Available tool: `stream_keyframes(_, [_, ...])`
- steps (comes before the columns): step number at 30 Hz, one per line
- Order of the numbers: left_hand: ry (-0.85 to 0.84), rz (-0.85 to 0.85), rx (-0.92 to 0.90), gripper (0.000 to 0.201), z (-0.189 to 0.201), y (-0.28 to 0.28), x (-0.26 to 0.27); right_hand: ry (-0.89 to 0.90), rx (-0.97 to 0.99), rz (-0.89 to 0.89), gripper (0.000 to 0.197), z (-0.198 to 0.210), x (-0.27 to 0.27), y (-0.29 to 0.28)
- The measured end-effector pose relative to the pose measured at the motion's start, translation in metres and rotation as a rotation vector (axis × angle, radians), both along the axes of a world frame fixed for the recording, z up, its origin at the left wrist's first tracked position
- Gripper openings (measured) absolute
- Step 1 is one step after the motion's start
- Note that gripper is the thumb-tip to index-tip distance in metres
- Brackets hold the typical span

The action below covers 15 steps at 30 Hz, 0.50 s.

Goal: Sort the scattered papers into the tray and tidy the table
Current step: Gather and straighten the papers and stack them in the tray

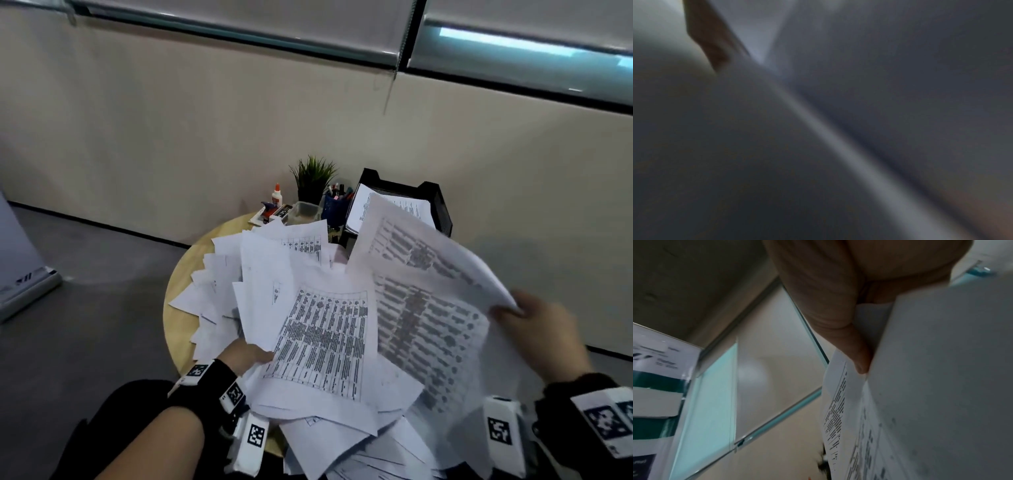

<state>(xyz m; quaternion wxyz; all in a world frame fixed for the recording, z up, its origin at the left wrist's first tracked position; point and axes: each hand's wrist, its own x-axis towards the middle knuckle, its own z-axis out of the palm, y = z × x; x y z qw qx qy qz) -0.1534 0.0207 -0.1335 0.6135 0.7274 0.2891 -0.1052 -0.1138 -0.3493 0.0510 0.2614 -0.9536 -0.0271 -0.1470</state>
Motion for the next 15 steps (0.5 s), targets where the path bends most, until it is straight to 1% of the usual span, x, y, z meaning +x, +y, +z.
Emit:
stream_keyframes(1, [0.012,-0.018,-0.005,0.045,0.001,-0.004,-0.002,-0.046,0.011,0.003,0.009,0.010,0.001,-0.001])
stream_keyframes(4, [0.036,-0.072,0.007,0.046,0.002,-0.016,-0.007,-0.194,0.055,-0.015,0.021,0.035,0.008,-0.004])
stream_keyframes(6, [0.030,-0.092,0.034,0.047,0.001,-0.021,-0.010,-0.250,0.118,-0.048,0.019,0.046,0.015,-0.006])
stream_keyframes(8, [0.012,-0.069,0.014,0.054,-0.001,-0.022,-0.011,-0.272,0.195,-0.097,0.017,0.052,0.019,-0.007])
stream_keyframes(9, [0.013,-0.048,-0.001,0.055,0.000,-0.021,-0.012,-0.271,0.246,-0.109,0.019,0.052,0.020,-0.005])
stream_keyframes(11, [0.014,-0.031,-0.027,0.046,-0.001,-0.021,-0.012,-0.236,0.360,-0.085,0.015,0.045,0.015,0.004])
stream_keyframes(13, [-0.003,-0.036,-0.043,0.040,-0.004,-0.020,-0.009,-0.148,0.514,-0.044,0.008,0.026,0.007,0.015])
stream_keyframes(15, [-0.025,-0.029,-0.083,0.039,-0.002,-0.020,-0.010,-0.054,0.621,-0.025,0.009,-0.003,0.001,0.023])
